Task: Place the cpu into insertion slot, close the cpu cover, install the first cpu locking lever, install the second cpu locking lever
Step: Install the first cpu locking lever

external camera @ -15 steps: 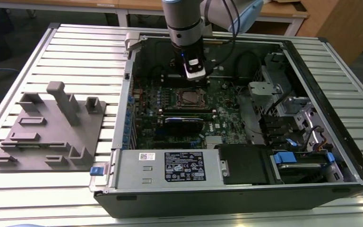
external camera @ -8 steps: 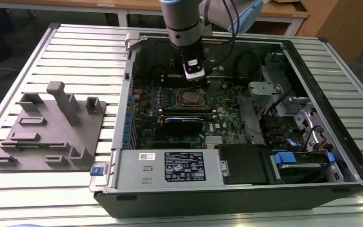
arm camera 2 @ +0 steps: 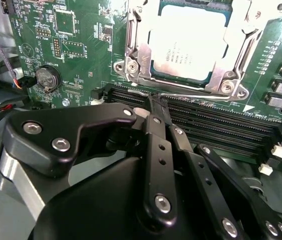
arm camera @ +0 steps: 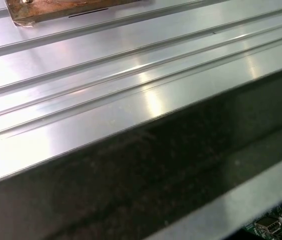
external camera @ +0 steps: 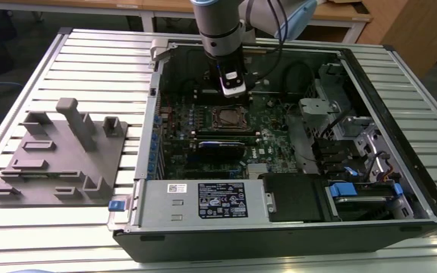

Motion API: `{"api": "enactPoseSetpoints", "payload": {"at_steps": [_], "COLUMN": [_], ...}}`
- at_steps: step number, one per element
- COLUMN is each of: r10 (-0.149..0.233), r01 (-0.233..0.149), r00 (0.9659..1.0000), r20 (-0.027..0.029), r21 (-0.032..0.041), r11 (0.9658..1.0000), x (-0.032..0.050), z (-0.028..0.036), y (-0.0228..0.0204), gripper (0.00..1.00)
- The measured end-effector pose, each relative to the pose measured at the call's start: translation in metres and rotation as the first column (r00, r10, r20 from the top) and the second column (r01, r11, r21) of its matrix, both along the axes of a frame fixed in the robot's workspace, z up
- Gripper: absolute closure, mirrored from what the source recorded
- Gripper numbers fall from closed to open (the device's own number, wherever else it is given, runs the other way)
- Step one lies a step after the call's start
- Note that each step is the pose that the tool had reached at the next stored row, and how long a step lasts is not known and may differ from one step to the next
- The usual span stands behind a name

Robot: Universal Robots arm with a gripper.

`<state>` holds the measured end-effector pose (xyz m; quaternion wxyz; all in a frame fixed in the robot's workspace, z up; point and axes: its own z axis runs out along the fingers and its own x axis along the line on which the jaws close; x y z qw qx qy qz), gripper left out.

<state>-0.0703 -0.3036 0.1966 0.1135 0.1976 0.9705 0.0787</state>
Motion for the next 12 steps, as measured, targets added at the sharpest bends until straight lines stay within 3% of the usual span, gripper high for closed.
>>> {"api": "enactPoseSetpoints", "payload": {"at_steps": [12], "r10": [0.000], "r01": [0.000], "r00": [1.0000], "r20": [0.0011], "r21": [-0.0058], "r11": [1.0000], "x": [0.0000], "z": [-0.0031], "y": [-0.0010], "gripper": [0.90]}}
